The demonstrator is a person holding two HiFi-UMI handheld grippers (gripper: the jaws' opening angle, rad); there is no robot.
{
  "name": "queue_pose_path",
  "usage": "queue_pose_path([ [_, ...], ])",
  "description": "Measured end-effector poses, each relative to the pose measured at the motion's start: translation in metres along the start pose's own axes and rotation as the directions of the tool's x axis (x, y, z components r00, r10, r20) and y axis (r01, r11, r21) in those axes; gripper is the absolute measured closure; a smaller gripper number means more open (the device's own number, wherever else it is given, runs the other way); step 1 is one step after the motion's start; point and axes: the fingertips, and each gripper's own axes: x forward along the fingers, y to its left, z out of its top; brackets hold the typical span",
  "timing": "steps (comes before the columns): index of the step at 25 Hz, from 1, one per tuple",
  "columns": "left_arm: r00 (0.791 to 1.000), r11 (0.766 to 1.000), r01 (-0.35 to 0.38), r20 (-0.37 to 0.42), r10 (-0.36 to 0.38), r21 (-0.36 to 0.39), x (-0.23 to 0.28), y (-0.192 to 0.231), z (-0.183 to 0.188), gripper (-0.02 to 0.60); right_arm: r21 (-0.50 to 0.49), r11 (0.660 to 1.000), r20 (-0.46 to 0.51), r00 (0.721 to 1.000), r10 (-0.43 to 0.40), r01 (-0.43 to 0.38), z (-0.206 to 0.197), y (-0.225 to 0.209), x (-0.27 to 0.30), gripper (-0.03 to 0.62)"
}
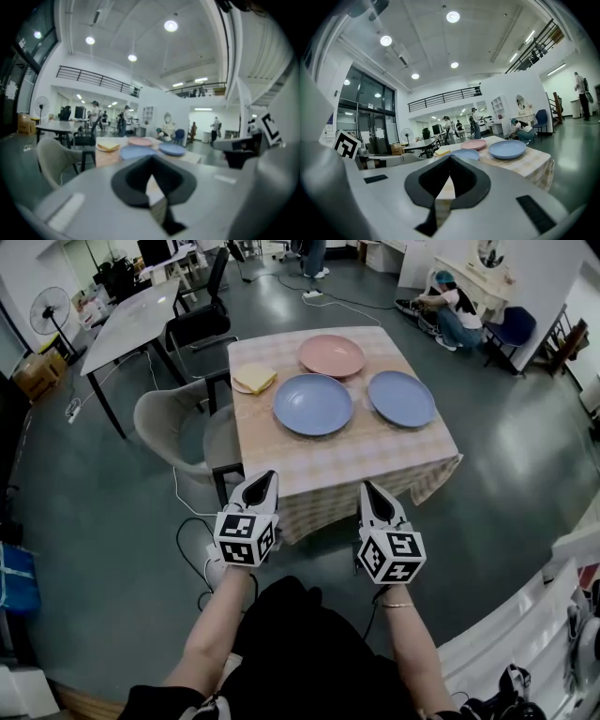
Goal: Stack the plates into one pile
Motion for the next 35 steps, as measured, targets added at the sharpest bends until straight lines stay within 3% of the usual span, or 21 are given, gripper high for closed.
queue_pose_path([
  [6, 1.0, 1.0, -0.007, 0.007, 0.007, 0.002, 0.006, 0.003, 0.007, 0.505, 0.026, 1.0, 0.008, 1.0, 0.004, -0.005, 0.007, -0.005, 0.003, 0.586],
  [11, 1.0, 1.0, -0.004, -0.002, 0.003, -0.015, 0.019, 0.012, 0.005, 0.469, 0.061, 0.998, -0.003, 1.0, 0.013, -0.012, 0.008, -0.014, 0.014, 0.487],
  [16, 1.0, 0.999, -0.015, -0.005, 0.015, -0.036, 0.037, 0.027, 0.006, 0.453, 0.118, 0.993, -0.002, 1.0, 0.013, -0.013, 0.01, -0.028, 0.031, 0.448],
  [22, 1.0, 0.997, -0.023, -0.02, 0.022, -0.072, 0.078, 0.05, 0.003, 0.43, 0.129, 0.992, -0.043, 0.999, 0.008, -0.003, 0.005, -0.045, 0.066, 0.437],
  [35, 0.99, 0.992, -0.037, -0.141, 0.02, -0.12, 0.18, 0.106, -0.01, 0.402, 0.183, 0.982, -0.155, 0.988, -0.017, 0.046, -0.008, -0.091, 0.181, 0.431],
])
